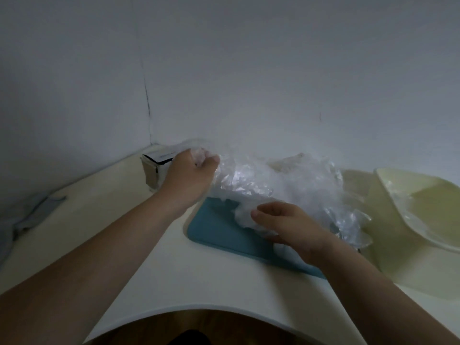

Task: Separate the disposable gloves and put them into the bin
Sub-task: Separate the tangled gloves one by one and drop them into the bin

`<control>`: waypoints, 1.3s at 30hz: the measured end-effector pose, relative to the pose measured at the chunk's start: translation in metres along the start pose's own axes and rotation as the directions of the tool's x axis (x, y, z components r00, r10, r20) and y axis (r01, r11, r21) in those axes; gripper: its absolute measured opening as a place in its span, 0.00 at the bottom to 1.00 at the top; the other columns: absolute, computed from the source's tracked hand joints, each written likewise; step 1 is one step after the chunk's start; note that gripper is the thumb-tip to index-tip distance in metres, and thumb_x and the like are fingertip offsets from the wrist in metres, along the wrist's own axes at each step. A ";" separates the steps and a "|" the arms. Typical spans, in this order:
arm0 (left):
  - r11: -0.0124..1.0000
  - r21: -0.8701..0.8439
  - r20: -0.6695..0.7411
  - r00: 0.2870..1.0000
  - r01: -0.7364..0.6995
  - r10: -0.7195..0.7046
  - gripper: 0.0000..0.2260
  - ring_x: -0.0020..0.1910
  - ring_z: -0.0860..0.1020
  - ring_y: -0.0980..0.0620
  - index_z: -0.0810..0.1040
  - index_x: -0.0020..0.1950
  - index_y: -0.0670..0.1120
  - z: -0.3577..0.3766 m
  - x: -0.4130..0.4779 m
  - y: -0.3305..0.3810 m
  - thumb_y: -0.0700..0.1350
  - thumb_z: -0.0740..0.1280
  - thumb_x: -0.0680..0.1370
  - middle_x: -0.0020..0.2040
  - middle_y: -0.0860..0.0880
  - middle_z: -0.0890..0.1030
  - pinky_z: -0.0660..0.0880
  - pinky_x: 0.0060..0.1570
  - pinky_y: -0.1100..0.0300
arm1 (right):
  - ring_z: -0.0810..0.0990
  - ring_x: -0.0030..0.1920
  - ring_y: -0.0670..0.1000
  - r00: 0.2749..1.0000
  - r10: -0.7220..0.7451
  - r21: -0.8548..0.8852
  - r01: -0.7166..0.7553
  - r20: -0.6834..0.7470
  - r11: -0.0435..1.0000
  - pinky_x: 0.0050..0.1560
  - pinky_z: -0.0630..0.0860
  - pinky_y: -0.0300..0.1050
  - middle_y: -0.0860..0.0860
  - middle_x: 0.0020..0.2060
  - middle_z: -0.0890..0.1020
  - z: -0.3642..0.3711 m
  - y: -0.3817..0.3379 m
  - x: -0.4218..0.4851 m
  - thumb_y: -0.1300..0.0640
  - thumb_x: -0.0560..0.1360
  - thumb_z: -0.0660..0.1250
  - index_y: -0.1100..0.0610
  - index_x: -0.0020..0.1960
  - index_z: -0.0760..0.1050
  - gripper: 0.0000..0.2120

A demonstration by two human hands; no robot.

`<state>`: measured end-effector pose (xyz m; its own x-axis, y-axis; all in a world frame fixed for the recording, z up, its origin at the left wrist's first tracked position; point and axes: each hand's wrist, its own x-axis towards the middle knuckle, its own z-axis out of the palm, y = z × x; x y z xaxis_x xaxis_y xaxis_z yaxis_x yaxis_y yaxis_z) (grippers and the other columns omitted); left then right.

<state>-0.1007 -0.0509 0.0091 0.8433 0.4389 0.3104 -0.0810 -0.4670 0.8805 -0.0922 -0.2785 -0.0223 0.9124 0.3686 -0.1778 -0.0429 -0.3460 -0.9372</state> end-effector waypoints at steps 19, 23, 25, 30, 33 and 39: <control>0.896 -0.361 0.588 0.809 0.258 0.003 0.10 0.56 0.86 0.51 0.84 0.61 0.44 0.045 -0.057 0.007 0.42 0.74 0.80 0.53 0.46 0.88 0.83 0.55 0.57 | 0.82 0.36 0.56 0.951 -0.079 0.484 0.223 -0.300 0.846 0.33 0.81 0.44 0.61 0.39 0.83 -0.046 -0.020 -0.007 0.57 0.82 0.69 0.65 0.53 0.81 0.10; 0.996 -0.074 0.662 0.750 0.046 0.014 0.24 0.59 0.82 0.62 0.82 0.64 0.54 0.027 -0.047 -0.011 0.34 0.79 0.73 0.57 0.59 0.85 0.79 0.57 0.65 | 0.83 0.32 0.54 0.959 -0.163 0.300 0.230 -0.231 0.926 0.34 0.81 0.48 0.57 0.34 0.84 -0.064 -0.017 -0.012 0.68 0.80 0.68 0.61 0.55 0.83 0.08; 1.000 0.005 0.683 0.731 0.000 -0.003 0.25 0.60 0.81 0.64 0.81 0.65 0.54 0.019 -0.033 -0.017 0.33 0.78 0.74 0.61 0.59 0.84 0.77 0.59 0.68 | 0.81 0.30 0.53 0.957 -0.208 0.172 0.244 -0.202 0.954 0.32 0.76 0.45 0.55 0.32 0.84 -0.076 -0.016 -0.013 0.69 0.80 0.68 0.58 0.56 0.84 0.10; 0.981 -0.174 0.185 0.981 0.083 -0.050 0.15 0.48 0.85 0.49 0.82 0.53 0.48 0.019 -0.013 -0.006 0.29 0.62 0.82 0.53 0.45 0.87 0.81 0.38 0.62 | 0.75 0.28 0.48 0.962 -0.271 -0.009 0.271 0.026 0.963 0.28 0.74 0.38 0.53 0.34 0.84 -0.097 -0.025 -0.016 0.70 0.79 0.68 0.58 0.57 0.85 0.12; 0.942 -0.330 0.254 0.967 0.056 0.031 0.07 0.55 0.85 0.48 0.83 0.57 0.47 0.025 -0.017 0.020 0.48 0.70 0.83 0.52 0.48 0.88 0.83 0.52 0.53 | 0.74 0.30 0.48 0.940 -0.284 -0.126 0.310 0.189 0.942 0.29 0.72 0.38 0.52 0.38 0.85 -0.092 -0.036 -0.017 0.68 0.79 0.70 0.56 0.56 0.86 0.11; 0.975 -0.221 0.731 0.664 0.007 0.161 0.23 0.57 0.83 0.42 0.84 0.60 0.51 0.043 -0.037 0.047 0.53 0.84 0.68 0.56 0.38 0.86 0.75 0.68 0.37 | 0.75 0.27 0.49 0.893 -0.333 -0.168 0.393 0.302 0.904 0.29 0.72 0.39 0.50 0.29 0.81 -0.091 -0.055 -0.018 0.67 0.77 0.72 0.54 0.43 0.86 0.10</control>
<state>-0.1133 -0.1222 0.0238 0.9349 -0.3445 0.0856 -0.1904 -0.2829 0.9401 -0.0696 -0.3444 0.0595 0.7066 0.7048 0.0627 0.3885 -0.3124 -0.8669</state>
